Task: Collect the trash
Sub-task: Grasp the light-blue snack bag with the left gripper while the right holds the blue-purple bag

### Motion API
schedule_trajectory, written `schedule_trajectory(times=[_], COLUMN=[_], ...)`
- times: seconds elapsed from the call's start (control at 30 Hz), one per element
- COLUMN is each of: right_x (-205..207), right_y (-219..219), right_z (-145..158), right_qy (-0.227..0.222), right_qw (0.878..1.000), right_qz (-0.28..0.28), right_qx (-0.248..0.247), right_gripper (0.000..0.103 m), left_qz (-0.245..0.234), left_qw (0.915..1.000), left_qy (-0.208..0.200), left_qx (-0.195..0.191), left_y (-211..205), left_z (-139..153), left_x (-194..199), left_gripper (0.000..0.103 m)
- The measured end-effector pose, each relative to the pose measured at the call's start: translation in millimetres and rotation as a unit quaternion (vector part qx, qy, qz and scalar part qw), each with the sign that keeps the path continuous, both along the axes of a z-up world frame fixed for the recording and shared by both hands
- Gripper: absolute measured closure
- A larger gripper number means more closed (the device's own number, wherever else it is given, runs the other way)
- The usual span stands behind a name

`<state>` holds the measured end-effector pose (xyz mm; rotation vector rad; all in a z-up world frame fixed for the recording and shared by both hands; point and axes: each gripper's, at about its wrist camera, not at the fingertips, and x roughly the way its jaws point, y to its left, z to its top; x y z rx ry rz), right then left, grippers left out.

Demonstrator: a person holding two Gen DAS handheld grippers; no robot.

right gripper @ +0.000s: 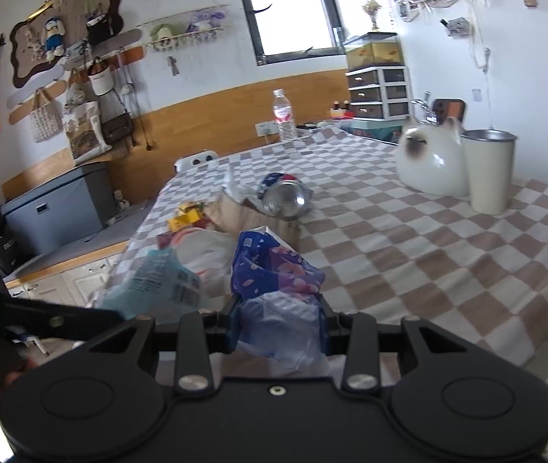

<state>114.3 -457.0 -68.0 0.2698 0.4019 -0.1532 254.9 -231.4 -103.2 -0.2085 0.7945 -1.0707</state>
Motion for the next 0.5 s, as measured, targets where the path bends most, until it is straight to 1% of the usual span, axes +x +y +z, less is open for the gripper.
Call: schedule_trajectory(times=[0.13,0.23,0.3,0.37,0.5], right_x=[12,26,31,35,38], right_y=[14,29,34,37,41], right_z=[3,-2,-9,-16,-22], right_qy=[-0.007,0.008,0.022,0.033,0.044], right_qw=[1.000,0.999,0.999,0.999,0.998], right_qz=[0.022,0.034,0.036,0.042,0.042], right_qx=[0.001,-0.008,-0.010,-0.004,-0.009], right_gripper=[0.065,0.065,0.066,0.066,0.066], left_qz=[0.028,0.055,0.072,0.088,0.117], left_qw=[0.9990,0.9972,0.9954,0.9940,0.9901], left_qy=[0.029,0.046,0.059,0.061,0.077], left_qx=[-0.019,-0.024,-0.025,-0.022,-0.013], left_y=[13,21,23,22,12], left_z=[-5,-7,-7,-7,-10], left_x=[14,27,36,44,58], left_gripper=[0.000,0.000,0.000,0.000,0.001])
